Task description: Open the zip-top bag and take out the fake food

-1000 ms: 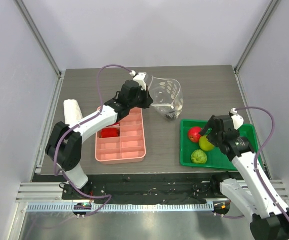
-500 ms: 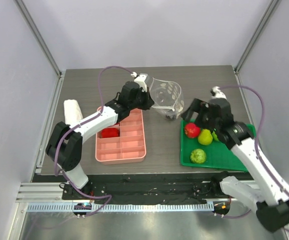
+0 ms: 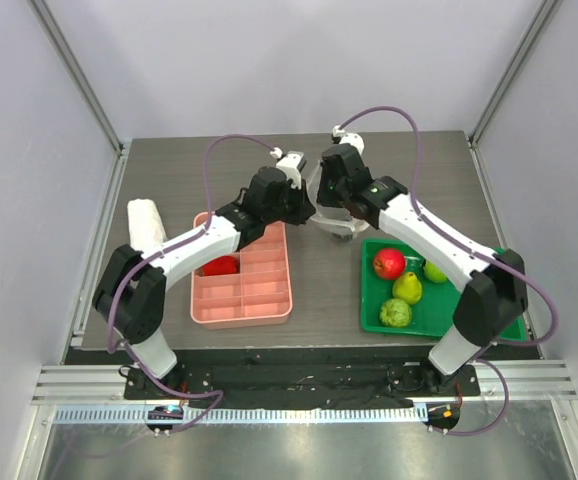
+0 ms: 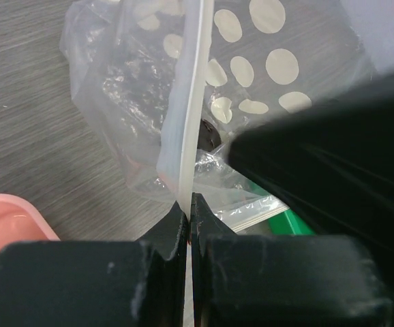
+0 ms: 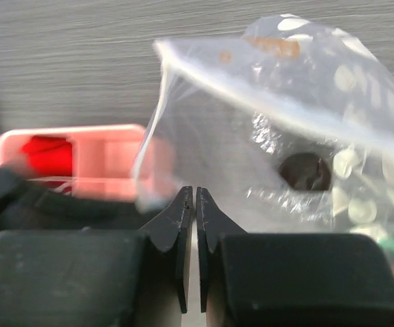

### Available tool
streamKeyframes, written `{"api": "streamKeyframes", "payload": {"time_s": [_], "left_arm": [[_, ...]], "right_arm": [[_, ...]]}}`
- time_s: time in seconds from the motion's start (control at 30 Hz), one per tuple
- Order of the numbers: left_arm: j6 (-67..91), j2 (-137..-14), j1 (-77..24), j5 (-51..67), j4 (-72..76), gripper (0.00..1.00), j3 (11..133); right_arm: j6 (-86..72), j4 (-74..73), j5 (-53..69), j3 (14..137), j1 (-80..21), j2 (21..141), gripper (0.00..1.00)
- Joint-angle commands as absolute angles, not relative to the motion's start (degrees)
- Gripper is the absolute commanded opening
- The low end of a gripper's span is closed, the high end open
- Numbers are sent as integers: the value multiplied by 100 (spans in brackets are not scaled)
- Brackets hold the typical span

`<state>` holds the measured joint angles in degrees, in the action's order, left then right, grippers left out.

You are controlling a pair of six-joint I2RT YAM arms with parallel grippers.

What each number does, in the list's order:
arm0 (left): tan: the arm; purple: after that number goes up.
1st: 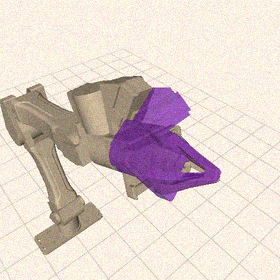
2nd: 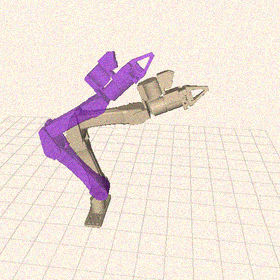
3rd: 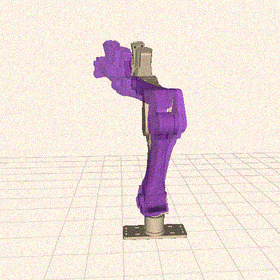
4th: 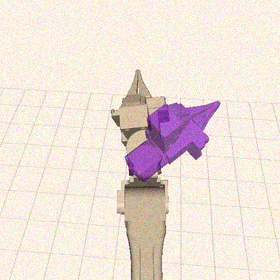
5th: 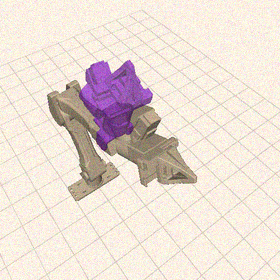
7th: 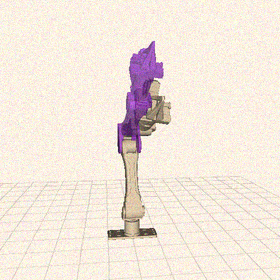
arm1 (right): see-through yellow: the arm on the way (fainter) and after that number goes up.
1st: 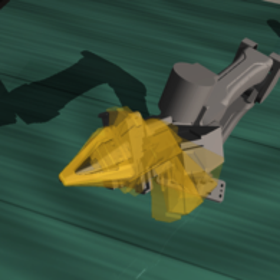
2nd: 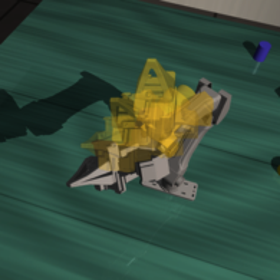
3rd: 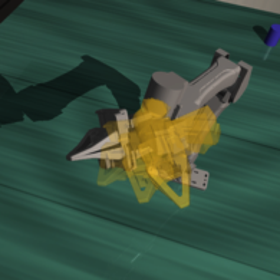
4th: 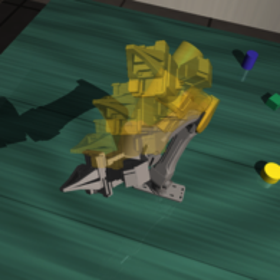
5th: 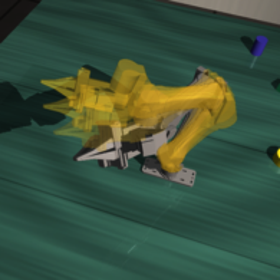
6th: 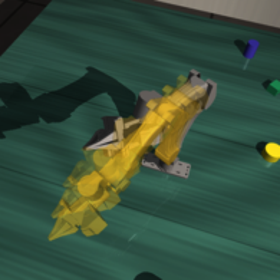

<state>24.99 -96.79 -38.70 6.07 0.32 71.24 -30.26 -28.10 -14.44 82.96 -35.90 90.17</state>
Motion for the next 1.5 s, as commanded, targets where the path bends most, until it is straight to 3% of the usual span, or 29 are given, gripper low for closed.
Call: {"api": "streamKeyframes", "payload": {"time_s": [0.0, 0.13, 0.27, 0.57, 0.9, 1.27, 1.47], "left_arm": [[2364, -9325, -3911, 589, 114, 0, 7190], [2347, -9255, -3920, 642, 193, 0, 7110], [2355, -9246, -3920, 659, 184, 0, 7093], [2312, -9325, -3920, 598, 123, 0, 7110], [2364, -9518, -3920, 563, 184, 0, 7146], [2373, -9545, -3920, 527, 106, 0, 7137], [2399, -9580, -3920, 518, 70, 0, 7084]], "right_arm": [[-2533, -2514, -2197, 8701, -3569, 9464, 11], [-2286, -2005, -2189, 8552, -3411, 9834, 17], [-1961, -1540, -2259, 8464, -3313, 10230, 17], [-1731, -1616, -2295, 8130, -3305, 10644, 22], [-1828, -2627, -1822, 7919, -3296, 10476, 51], [-1986, -2479, -889, 7304, -3313, 10354, 52], [-1916, -2496, -528, 7067, -3348, 10064, 61]]}}
